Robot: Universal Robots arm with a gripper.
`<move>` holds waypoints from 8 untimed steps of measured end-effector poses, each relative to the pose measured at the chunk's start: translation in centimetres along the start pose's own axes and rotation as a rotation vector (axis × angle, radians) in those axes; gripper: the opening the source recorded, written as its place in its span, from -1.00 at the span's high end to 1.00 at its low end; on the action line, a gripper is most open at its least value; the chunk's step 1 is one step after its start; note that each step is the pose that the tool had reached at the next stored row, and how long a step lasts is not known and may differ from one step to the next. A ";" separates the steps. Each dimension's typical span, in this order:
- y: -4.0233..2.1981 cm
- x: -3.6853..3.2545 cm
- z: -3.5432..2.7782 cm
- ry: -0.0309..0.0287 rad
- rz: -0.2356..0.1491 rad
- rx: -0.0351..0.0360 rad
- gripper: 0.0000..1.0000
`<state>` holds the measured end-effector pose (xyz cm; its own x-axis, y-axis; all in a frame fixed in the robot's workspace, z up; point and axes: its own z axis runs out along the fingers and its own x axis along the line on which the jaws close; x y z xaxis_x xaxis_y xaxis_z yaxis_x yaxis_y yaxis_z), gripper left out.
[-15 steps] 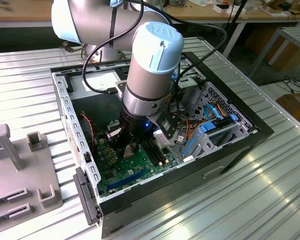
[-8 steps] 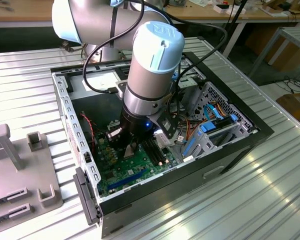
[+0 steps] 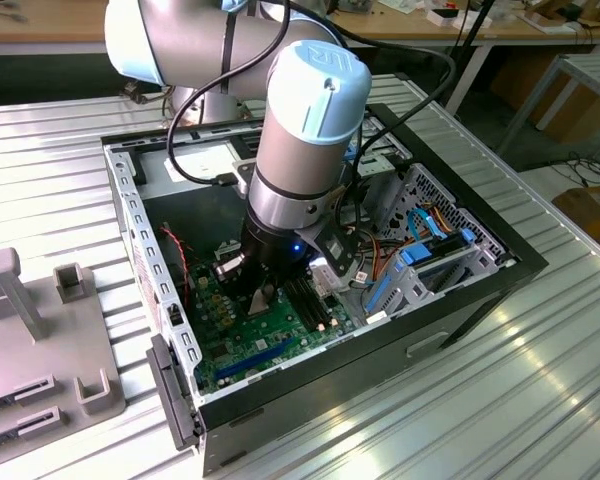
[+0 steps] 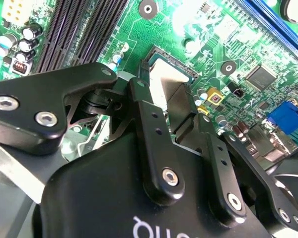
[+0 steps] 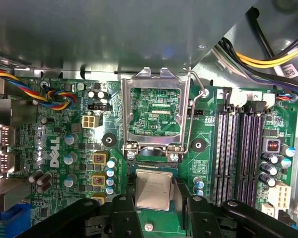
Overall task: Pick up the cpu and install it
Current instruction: 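Place the cpu into insertion slot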
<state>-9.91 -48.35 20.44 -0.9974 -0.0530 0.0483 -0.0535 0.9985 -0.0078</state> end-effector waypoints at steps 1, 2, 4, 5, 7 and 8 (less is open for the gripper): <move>0.00 0.00 -0.04 0.0003 0.000 0.0008 0.19; -0.01 0.00 -0.05 0.0002 0.000 0.0012 0.19; -0.01 0.00 -0.06 0.0003 -0.001 0.0018 0.19; -0.01 0.00 -0.07 0.0004 -0.002 0.0020 0.19; -0.01 0.00 -0.07 0.0004 -0.004 0.0021 0.19; -0.01 0.00 -0.07 0.0003 -0.005 0.0021 0.19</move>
<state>-9.90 -48.36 20.51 -0.9971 -0.0581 0.0487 -0.0586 0.9982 -0.0096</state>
